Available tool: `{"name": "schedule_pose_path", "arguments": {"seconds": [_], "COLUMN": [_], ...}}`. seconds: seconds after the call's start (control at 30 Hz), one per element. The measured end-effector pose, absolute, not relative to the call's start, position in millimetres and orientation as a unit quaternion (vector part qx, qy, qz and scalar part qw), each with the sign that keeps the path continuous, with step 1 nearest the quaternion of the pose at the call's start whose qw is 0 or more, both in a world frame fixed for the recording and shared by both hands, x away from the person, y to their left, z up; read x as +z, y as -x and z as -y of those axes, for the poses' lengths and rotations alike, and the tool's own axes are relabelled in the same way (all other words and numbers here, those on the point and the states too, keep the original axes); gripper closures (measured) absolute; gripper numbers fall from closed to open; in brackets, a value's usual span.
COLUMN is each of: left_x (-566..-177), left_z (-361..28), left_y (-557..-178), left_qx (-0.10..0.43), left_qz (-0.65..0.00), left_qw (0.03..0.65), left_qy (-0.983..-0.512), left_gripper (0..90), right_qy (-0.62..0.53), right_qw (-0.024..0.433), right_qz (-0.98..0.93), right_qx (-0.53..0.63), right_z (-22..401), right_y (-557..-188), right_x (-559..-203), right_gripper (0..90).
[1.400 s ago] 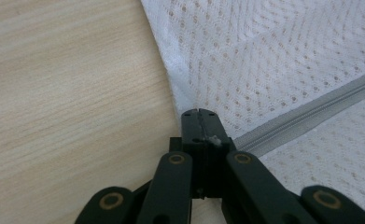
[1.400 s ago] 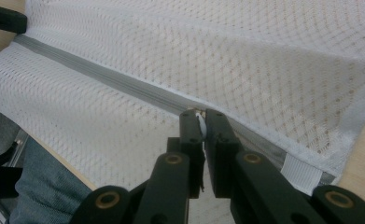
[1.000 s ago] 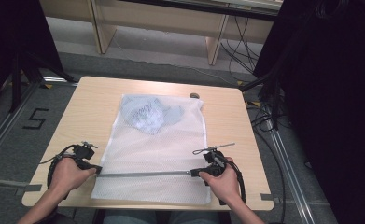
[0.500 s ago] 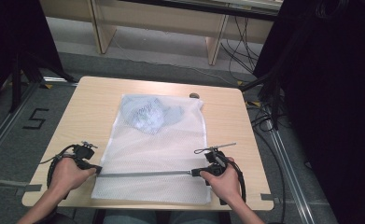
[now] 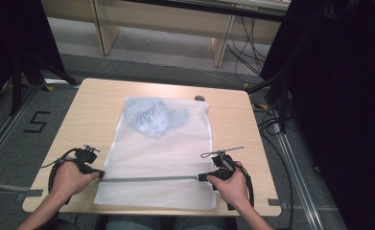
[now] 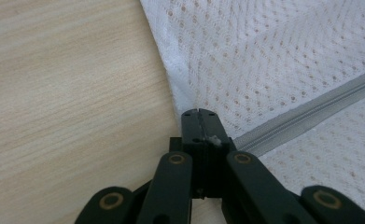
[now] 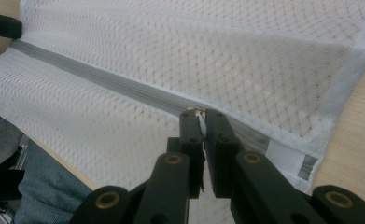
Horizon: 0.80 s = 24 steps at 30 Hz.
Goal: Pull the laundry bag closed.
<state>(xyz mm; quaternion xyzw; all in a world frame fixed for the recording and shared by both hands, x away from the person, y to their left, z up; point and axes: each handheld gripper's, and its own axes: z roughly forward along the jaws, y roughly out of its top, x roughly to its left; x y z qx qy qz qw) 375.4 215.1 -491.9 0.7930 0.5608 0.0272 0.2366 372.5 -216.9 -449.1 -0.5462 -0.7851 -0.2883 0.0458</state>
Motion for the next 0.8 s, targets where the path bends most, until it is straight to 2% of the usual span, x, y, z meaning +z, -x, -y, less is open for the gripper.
{"name": "schedule_pose_path", "arguments": {"seconds": [0.8], "left_x": [-491], "left_z": [-216], "left_y": [-376], "left_qx": [0.028], "left_qz": [-0.557], "left_qw": [0.232], "left_qy": [-0.797], "left_gripper": [89.9], "right_qy": [0.555], "right_qw": [0.046], "right_qz": [0.777], "right_qx": [-0.292], "right_z": [231], "right_y": [-374], "right_x": [-448], "right_gripper": [86.9]}}
